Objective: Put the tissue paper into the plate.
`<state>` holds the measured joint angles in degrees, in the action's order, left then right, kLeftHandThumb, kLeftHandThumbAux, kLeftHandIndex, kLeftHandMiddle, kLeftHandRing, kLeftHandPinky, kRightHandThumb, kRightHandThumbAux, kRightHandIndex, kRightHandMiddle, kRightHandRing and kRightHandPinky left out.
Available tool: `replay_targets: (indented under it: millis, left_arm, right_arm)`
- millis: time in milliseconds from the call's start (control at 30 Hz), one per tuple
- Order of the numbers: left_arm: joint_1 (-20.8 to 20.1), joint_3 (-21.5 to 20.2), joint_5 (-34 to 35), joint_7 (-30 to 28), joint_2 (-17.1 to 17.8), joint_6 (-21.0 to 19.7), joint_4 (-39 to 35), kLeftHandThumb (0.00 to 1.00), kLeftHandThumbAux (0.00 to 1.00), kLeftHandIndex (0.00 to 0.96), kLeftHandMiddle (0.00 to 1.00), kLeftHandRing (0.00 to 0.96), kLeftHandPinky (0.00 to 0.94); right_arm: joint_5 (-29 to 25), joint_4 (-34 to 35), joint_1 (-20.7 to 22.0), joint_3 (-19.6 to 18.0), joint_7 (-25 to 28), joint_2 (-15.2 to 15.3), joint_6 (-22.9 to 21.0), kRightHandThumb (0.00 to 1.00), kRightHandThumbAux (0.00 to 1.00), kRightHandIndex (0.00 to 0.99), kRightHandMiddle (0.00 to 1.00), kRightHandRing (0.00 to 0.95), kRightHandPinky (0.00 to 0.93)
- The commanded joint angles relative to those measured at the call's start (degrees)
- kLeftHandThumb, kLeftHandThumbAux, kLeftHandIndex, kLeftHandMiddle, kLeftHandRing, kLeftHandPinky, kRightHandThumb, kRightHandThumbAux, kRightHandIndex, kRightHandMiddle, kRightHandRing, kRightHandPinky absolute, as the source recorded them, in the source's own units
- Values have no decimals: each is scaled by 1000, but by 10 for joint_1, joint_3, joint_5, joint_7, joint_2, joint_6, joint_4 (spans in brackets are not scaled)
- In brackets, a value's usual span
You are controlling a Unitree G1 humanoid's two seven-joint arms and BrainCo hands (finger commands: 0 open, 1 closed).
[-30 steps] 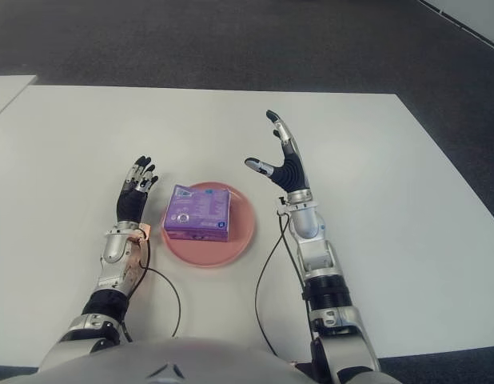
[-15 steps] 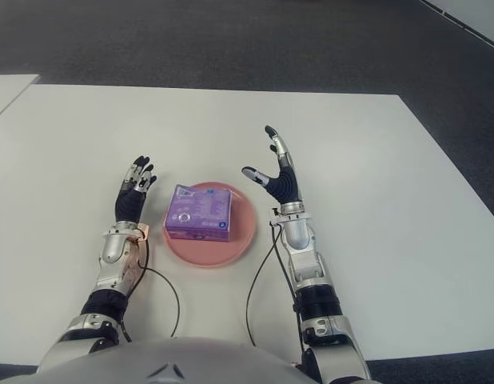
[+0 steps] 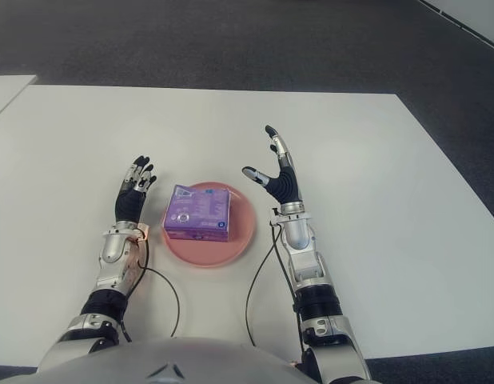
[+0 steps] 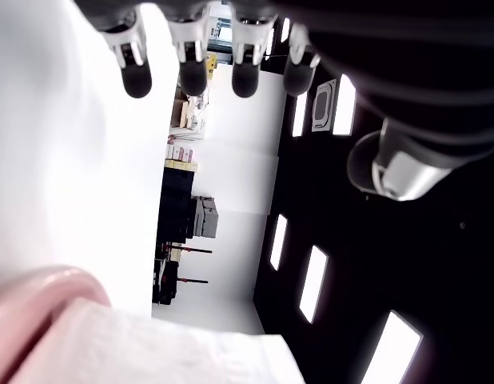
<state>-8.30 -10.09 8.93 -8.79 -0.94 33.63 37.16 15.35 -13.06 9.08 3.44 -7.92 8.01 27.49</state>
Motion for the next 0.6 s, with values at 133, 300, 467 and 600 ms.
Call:
replay_targets:
  millis: [133, 300, 467, 600]
  left_arm:
    - [0, 0, 4, -2, 1, -2, 1, 19, 434, 0, 0, 0, 0]
    - [1, 0, 4, -3, 2, 0, 1, 18, 435, 0, 0, 0, 0]
    - [3, 1, -1, 2, 4, -4, -3, 15, 432, 0, 0, 0, 0]
    - [3, 1, 1, 1, 4, -6, -4, 15, 430, 0, 0, 0, 0]
  right_arm:
    - [-1, 0, -6, -1, -2, -2, 2, 22, 394, 0, 0, 0, 0]
    - [0, 2, -8, 0, -2, -3, 1, 22, 394, 0, 0, 0, 0]
    - [1, 4, -8, 1, -3, -4, 0, 22, 394, 0, 0, 0, 0]
    - [1, 5, -9, 1, -3, -4, 0, 22, 394, 0, 0, 0, 0]
